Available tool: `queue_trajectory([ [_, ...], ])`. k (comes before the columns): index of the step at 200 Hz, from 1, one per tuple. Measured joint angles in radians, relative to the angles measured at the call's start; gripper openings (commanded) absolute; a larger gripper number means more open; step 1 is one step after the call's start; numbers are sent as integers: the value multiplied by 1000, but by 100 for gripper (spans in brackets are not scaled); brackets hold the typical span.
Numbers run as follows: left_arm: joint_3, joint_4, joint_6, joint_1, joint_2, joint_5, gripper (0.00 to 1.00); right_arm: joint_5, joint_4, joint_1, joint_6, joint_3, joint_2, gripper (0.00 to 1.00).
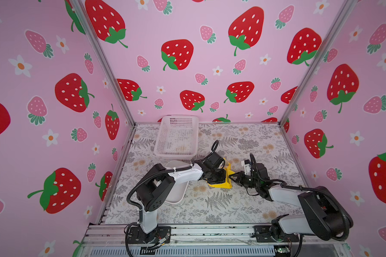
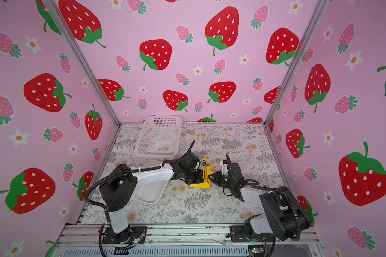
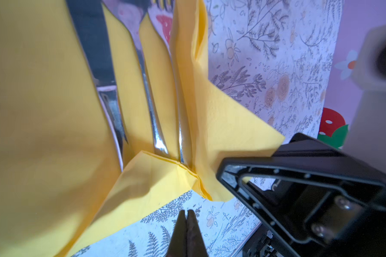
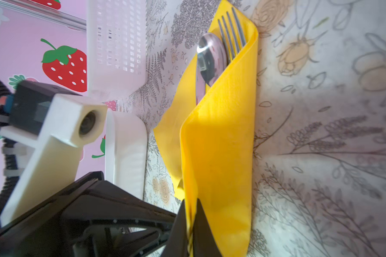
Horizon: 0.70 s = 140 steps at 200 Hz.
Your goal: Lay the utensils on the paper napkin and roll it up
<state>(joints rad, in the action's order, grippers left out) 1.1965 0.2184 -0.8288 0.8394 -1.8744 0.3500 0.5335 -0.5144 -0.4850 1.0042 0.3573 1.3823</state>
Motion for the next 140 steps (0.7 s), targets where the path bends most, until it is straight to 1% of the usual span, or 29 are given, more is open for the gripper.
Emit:
queue_trajectory([
  [26,-48,-22,-16,-18,10,-4,1,-11,2,-26,-5,27,25,5],
  [41,-71,-21,-26,-29,20,-6,3,-17,3,-42,-7,39,44,5],
  [52,-78,-25,-35,-39,31,-4,4,-21,8,-51,-8,48,55,7],
  [55,-79,-27,-36,-40,32,-3,9,-21,8,-52,-9,49,57,7],
  [69,-92,-51,-48,-57,54,5,15,-25,13,-61,-14,58,69,8],
  [83,-107,-87,-66,-79,74,21,25,-27,16,-67,-19,67,81,8],
  [100,-118,-124,-86,-105,88,35,37,-26,23,-74,-33,76,93,14],
  [124,-121,-173,-108,-134,84,77,43,-21,35,-83,-51,87,103,23],
  [133,-121,-190,-117,-140,79,90,44,-17,43,-85,-63,92,105,28],
  [140,-121,-205,-122,-144,74,105,45,-15,47,-85,-69,96,107,29],
])
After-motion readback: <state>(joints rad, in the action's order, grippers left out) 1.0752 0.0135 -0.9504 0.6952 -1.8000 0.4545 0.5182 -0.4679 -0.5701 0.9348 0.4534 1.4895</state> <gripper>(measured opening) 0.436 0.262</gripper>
